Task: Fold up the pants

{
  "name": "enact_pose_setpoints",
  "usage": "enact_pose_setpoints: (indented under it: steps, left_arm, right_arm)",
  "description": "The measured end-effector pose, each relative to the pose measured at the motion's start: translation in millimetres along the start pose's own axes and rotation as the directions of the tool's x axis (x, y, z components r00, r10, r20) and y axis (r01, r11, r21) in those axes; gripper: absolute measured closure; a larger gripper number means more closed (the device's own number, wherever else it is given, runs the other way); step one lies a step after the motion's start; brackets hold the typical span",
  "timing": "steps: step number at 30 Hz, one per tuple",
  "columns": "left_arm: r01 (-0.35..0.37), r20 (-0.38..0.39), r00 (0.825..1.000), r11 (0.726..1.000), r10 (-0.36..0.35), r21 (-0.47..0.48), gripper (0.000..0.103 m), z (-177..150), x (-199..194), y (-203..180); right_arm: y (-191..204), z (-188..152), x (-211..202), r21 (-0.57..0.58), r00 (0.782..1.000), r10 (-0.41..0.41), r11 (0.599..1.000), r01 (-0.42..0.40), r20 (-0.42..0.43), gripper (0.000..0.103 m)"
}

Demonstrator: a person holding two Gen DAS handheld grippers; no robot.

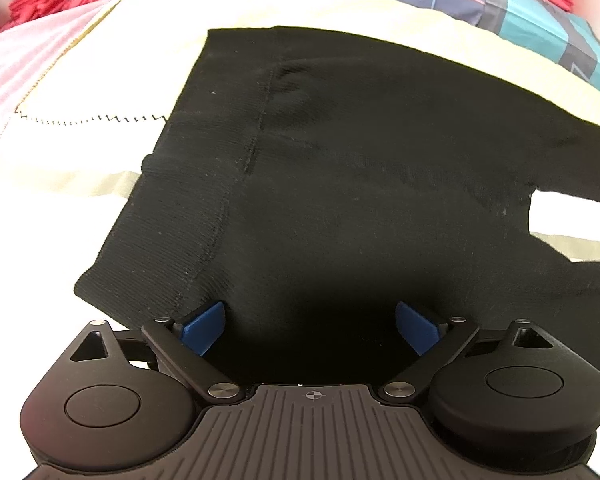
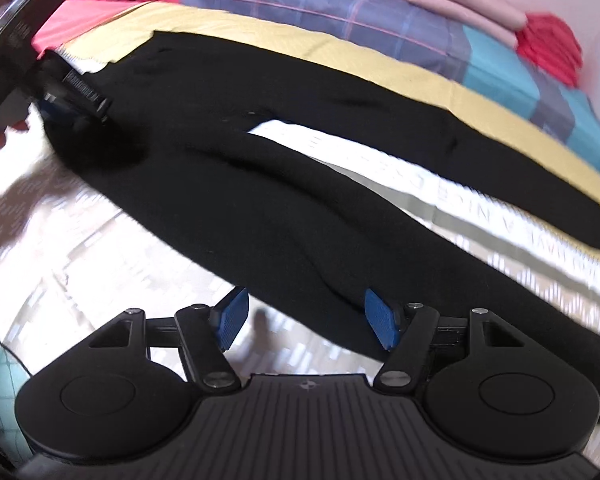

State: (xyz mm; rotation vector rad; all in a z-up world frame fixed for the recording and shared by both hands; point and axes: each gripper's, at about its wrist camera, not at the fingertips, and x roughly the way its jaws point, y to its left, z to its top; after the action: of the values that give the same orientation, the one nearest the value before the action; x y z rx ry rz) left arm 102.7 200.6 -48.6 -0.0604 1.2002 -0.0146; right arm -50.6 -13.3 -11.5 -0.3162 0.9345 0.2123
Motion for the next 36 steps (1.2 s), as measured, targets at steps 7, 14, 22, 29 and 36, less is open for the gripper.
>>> enact_pose_setpoints:
  steps: [7, 14, 22, 29, 36]
  left_arm:
    - [0.006, 0.008, 1.000, 0.999, -0.006, -0.034, 0.000, 1, -3, 15]
    - [-0.019, 0.004, 1.000, 1.000, 0.019, -0.023, 0.000, 1, -2, 10]
    - [-0.046, -0.003, 0.999, 0.999, 0.046, -0.017, 0.000, 3, 0, 3]
    - [0.004, 0.005, 1.000, 0.999, -0.004, -0.053, 0.000, 2, -5, 20]
    - [-0.021, 0.000, 1.000, 0.999, 0.021, -0.035, 0.000, 3, -4, 13]
  right_arm:
    - [28, -1, 2, -0.142, 1.000, 0.000, 0.990, 0.001, 0.005, 0.034]
    - [54, 10, 16, -0.285, 0.999, 0.009, 0.958, 0.002, 0.036, 0.032]
    - [70, 16, 33, -0.316, 0.998, 0.052, 0.948, -0.036, 0.043, 0.076]
    - [79, 1, 19, -0.390, 0.997, 0.072, 0.919, -0.055, 0.030, 0.095]
    - [79, 12, 24, -0.378, 0.997, 0.048, 0.926, -0.024, 0.055, 0.069]
